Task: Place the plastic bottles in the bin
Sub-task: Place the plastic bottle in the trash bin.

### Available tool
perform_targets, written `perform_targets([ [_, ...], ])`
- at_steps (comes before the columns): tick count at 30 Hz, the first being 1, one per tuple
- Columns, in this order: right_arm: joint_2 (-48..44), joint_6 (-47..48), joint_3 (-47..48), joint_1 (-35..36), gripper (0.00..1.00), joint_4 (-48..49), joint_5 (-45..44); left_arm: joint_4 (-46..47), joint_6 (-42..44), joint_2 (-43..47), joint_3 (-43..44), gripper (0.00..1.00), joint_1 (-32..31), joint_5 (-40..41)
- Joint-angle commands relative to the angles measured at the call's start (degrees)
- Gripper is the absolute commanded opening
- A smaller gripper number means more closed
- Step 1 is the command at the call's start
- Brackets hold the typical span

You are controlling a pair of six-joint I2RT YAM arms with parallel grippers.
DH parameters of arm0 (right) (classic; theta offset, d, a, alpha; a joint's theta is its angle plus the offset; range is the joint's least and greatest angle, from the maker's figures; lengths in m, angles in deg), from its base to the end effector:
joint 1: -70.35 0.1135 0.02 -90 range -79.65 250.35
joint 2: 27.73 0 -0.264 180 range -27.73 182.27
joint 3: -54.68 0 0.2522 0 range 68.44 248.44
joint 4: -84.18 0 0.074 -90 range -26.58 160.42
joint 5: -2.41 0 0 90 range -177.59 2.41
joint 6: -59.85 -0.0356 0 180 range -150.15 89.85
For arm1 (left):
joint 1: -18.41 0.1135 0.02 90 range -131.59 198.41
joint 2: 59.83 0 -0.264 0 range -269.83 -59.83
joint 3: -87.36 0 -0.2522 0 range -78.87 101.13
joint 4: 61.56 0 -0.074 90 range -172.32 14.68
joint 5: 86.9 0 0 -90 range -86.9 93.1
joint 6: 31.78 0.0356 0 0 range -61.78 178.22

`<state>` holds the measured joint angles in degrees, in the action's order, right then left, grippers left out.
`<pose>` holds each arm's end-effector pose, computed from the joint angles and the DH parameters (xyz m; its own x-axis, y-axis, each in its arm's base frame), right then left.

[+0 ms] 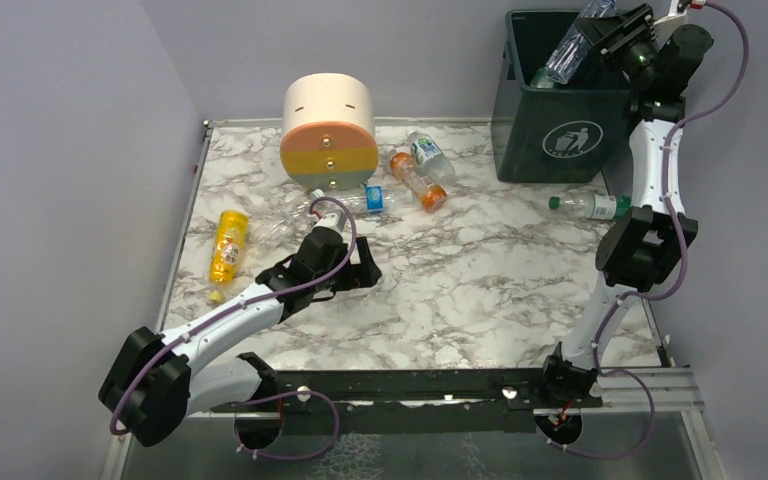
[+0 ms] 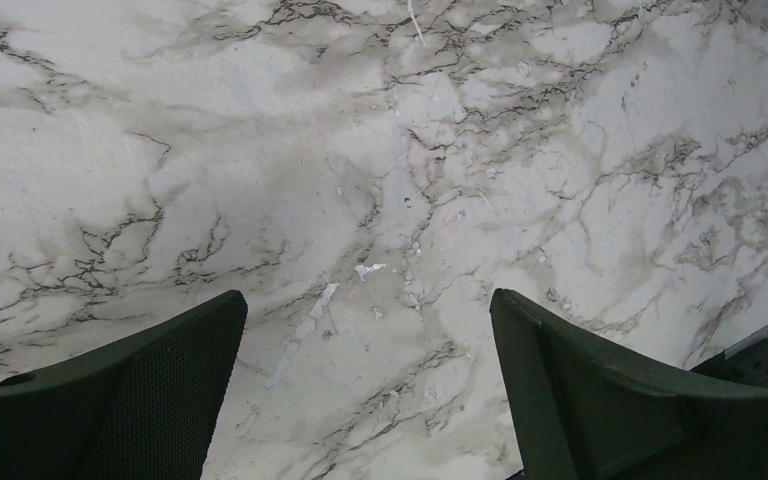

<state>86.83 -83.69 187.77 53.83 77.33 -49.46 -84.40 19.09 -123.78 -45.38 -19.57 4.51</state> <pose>0.4556 -0.1122 0.4544 -0.1710 0.7106 -0.6825 -0.3677 0.5966 0.7133 0.1820 -0.1409 0.2085 -0.7680 -0.2008 -0.6082 0.1490 0.8675 -0.4746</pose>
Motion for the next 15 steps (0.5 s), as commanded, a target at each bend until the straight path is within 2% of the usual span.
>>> perform_targets([
  [1, 3.8, -1.9, 6.1, -0.4, 0.61, 4.1, -4.2, 0.9, 0.9, 0.5, 1.6, 0.99, 0.2, -1.3],
  [3, 5.4, -1.1, 8.5, -0.4, 0.65, 2.1, -5.2, 0.7, 1.1, 0.4, 1.8, 0.99, 0.2, -1.3],
  [8, 6.1, 2.4, 10.7, -0.3, 0.84, -2.4, -6.6, 1.1, 1.3, -0.7, 2.4, 0.99, 0.2, -1.4],
  [15, 1.8, 6.7, 8.9, -0.3, 0.89, -5.9, -7.1, 1.3, 1.5, -1.5, 3.1, 0.99, 0.2, -1.4],
])
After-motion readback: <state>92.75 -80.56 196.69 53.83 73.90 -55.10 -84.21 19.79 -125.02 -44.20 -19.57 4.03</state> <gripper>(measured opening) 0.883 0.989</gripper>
